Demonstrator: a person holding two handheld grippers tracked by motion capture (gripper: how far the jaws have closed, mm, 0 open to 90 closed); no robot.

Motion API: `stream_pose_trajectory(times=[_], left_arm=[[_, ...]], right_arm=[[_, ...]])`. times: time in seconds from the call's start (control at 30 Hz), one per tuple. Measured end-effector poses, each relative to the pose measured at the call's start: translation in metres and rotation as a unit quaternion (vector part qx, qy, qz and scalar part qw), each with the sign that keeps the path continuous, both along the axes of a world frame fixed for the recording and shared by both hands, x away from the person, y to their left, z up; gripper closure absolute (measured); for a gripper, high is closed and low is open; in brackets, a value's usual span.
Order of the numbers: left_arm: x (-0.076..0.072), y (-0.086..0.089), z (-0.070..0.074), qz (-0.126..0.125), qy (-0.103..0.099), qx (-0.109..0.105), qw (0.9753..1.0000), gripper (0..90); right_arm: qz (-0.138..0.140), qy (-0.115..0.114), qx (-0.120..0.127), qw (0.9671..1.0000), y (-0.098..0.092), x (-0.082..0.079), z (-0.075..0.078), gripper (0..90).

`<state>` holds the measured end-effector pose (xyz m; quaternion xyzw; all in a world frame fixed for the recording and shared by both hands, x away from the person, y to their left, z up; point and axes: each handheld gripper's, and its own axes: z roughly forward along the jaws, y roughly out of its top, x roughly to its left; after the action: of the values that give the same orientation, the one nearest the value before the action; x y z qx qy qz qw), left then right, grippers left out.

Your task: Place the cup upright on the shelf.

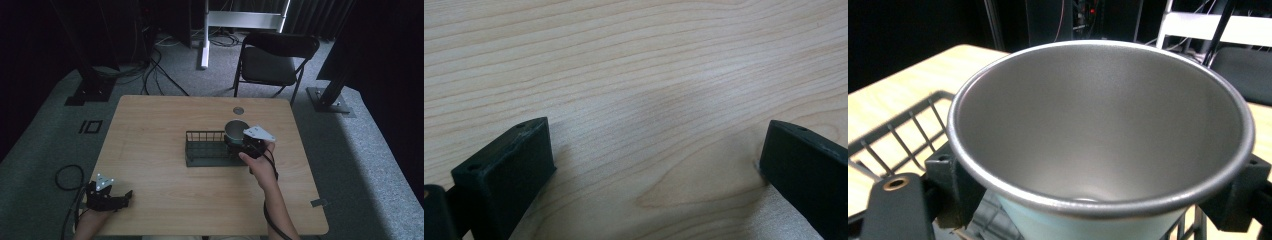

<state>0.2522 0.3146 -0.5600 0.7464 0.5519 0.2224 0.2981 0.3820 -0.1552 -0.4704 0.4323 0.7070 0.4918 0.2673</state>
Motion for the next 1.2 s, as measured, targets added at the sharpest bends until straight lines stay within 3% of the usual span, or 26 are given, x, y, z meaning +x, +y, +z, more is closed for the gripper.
stream_pose_trajectory(times=[0.17, 0.47, 0.7, 0.93, 1.1, 1.2], left_arm=[[0.000, 0.000, 0.000, 0.000, 0.000, 0.000, 1.0000, 1.4], [0.000, 0.000, 0.000, 0.000, 0.000, 0.000, 1.0000, 1.4], [0.000, 0.000, 0.000, 0.000, 0.000, 0.000, 1.0000, 1.4], [0.000, 0.000, 0.000, 0.000, 0.000, 0.000, 1.0000, 1.4], [0.000, 0.000, 0.000, 0.000, 0.000, 0.000, 1.0000, 1.4], [0.000, 0.000, 0.000, 0.000, 0.000, 0.000, 1.0000, 1.4]], right_arm=[[-0.004, 0.005, -0.007, 1.0000, -0.001, 0.000, -0.010, 14.0], [0.000, 0.007, -0.003, 1.0000, -0.002, -0.001, -0.010, 13.4], [0.006, 0.012, 0.004, 0.9999, -0.009, -0.012, -0.003, 11.2], [0.008, 0.008, -0.009, 0.9999, -0.022, -0.025, 0.003, 11.2], [0.001, 0.010, -0.006, 0.9999, -0.033, -0.036, 0.000, 11.2], [0.001, 0.013, -0.017, 0.9998, -0.041, -0.042, -0.005, 11.2]])
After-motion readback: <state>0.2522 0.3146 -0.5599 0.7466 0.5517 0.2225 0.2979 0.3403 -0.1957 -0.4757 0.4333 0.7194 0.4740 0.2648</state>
